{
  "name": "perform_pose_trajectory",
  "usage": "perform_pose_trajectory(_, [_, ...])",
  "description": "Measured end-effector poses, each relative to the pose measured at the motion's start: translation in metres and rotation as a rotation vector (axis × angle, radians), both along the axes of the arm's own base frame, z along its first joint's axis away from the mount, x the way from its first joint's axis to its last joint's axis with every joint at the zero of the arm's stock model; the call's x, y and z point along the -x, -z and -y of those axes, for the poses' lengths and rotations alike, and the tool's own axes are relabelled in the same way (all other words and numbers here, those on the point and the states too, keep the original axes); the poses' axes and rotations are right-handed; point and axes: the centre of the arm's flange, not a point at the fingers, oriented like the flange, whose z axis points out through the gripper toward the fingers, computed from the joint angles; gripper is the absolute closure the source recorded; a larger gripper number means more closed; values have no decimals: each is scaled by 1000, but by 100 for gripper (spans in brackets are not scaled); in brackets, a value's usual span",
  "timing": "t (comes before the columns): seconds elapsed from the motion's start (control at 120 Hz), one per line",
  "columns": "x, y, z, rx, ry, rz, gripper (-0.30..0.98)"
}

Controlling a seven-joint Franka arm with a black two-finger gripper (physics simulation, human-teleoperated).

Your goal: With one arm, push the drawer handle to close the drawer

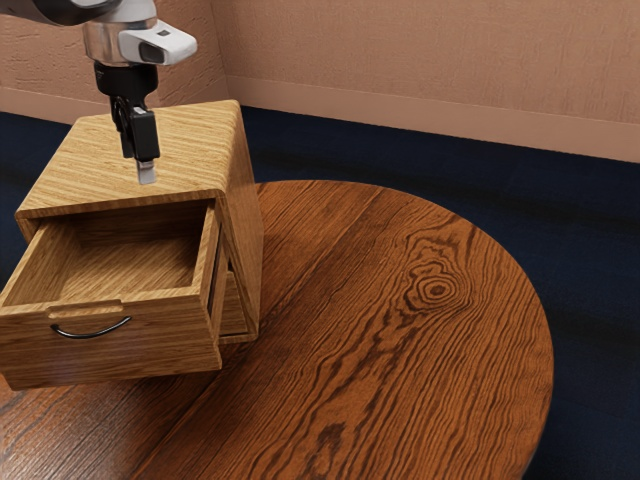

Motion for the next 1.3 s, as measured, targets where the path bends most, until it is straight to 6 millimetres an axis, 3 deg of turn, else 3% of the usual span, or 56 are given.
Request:
perform_pose_trajectory(0.25, [0, 0, -3, 9, 0, 3, 0])
perform_pose_trajectory(0.267, [0, -5, -3, 9, 1, 14, 0])
perform_pose_trajectory(0.3, [4, -33, -2, 11, 5, 70, 0])
perform_pose_trajectory(0.325, [14, -56, 0, 11, 10, 115, 0])
perform_pose_trajectory(0.367, [46, -100, 11, 10, 33, 195, 0])
perform_pose_trajectory(0.442, [109, -151, 25, 9, 64, 264, 0])
perform_pose_trajectory(0.483, [133, -161, 26, 5, 64, 256, 0])
perform_pose_trajectory(0.567, [156, -160, 16, 0, 32, 187, 0])
perform_pose_trajectory(0.633, [186, -141, -17, -7, -85, 99, 0])
perform_pose_trajectory(0.717, [228, -98, -46, 7, -195, -10, 0])
perform_pose_trajectory(0.833, [259, 7, -61, 52, -277, -147, 0])
perform_pose_trajectory(0.883, [268, 37, -68, 73, -314, -173, 0])
perform_pose_trajectory(0.958, [277, 67, -64, 82, -329, -194, 4])
perform_pose_trajectory(1.042, [279, 87, -53, 95, -343, -207, 10])
perform_pose_trajectory(1.158, [272, 93, -27, 49, -350, -195, 6])
perform_pose_trajectory(1.3, [268, 99, -6, 64, -489, -205, 4])
